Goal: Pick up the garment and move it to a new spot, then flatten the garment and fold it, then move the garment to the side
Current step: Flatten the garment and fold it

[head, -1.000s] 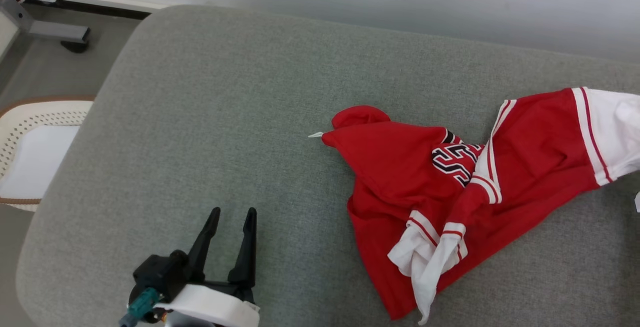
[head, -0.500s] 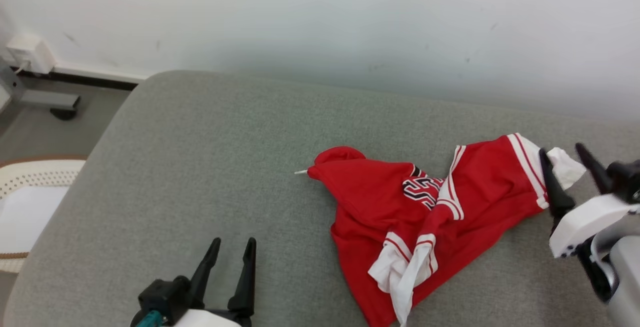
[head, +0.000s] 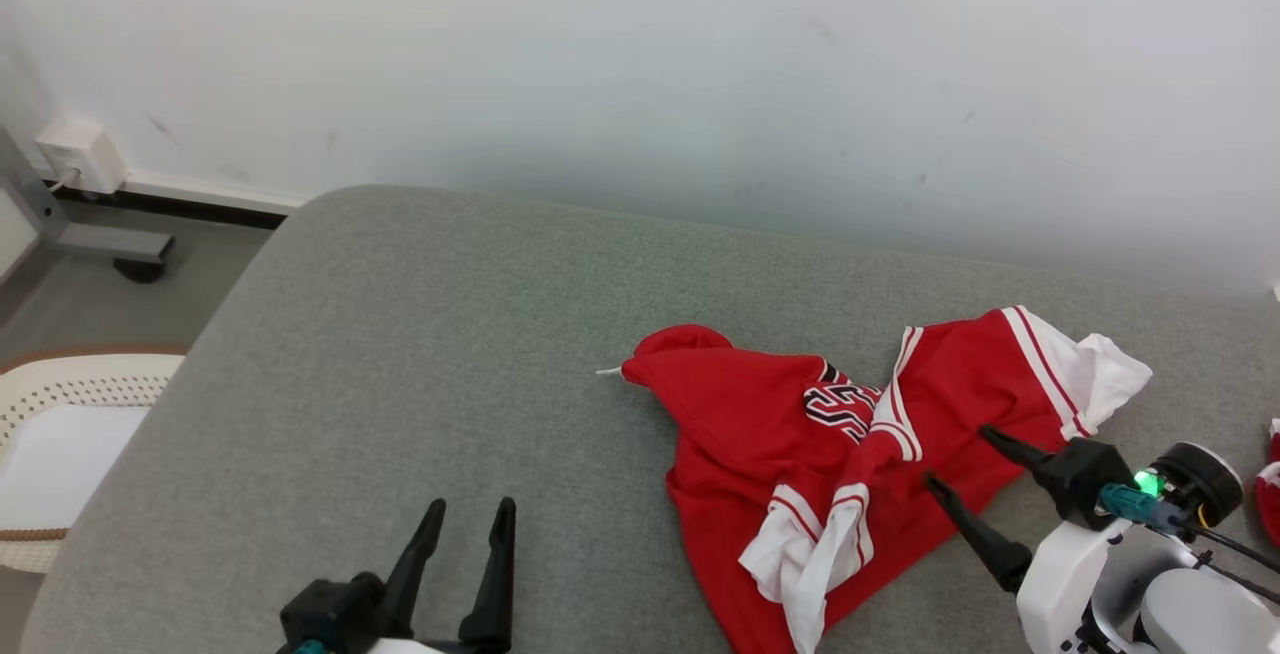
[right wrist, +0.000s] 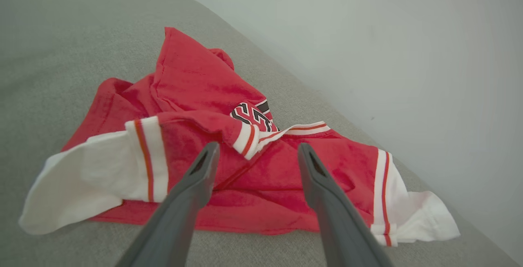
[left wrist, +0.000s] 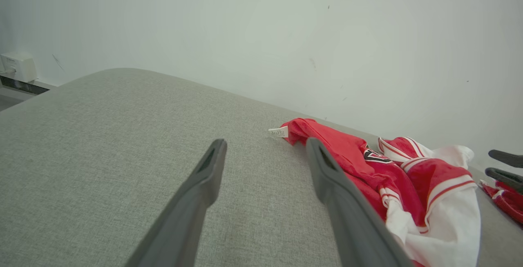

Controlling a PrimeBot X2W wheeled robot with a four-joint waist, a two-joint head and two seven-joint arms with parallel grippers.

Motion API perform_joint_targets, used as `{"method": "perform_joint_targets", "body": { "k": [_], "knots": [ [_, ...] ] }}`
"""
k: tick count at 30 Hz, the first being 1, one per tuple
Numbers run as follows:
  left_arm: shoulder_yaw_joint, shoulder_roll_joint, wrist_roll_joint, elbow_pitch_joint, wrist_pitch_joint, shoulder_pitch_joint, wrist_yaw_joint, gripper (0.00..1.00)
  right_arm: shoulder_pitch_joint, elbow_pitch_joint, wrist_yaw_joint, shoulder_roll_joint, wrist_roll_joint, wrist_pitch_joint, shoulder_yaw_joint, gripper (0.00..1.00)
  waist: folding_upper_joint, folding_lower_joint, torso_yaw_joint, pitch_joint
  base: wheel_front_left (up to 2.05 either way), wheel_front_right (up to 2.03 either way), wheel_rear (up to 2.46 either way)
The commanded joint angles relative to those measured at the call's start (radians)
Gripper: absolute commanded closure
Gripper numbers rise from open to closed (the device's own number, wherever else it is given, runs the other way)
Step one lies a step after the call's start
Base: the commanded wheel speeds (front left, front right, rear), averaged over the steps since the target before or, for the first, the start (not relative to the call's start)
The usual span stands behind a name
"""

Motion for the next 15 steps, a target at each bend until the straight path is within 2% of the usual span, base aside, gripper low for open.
{"method": "perform_joint_targets", "body": {
  "k": [1, 6, 11, 15],
  "knots": [
    [0.0, 0.004, -0.007, -0.002, -0.001, 0.002, 0.004, 0.0, -0.021, -0.005, -0.003, -0.003, 0.003, 0.019, 0.026, 0.0, 0.0, 0.0001, 0.006, 0.004, 0.0, 0.0, 0.0],
    [-0.014, 0.004, -0.027, -0.011, -0.001, -0.018, 0.006, 0.0, -0.098, 0.035, -0.003, -0.02, -0.015, 0.079, 0.128, 0.0, 0.0, 0.0001, 0.032, 0.038, 0.0, 0.0, 0.0],
    [-0.02, 0.004, -0.046, -0.018, -0.001, -0.036, 0.013, 0.0, -0.185, 0.119, -0.003, 0.01, -0.029, 0.106, 0.205, 0.0, 0.0, 0.0001, 0.058, 0.083, 0.0, 0.0, 0.0],
    [-0.028, 0.004, -0.055, -0.021, -0.001, -0.049, 0.019, 0.0, -0.247, 0.186, -0.003, 0.024, -0.011, 0.085, 0.268, 0.0, 0.0, 0.0001, 0.083, 0.11, 0.0, 0.0, 0.0]
  ]
}}
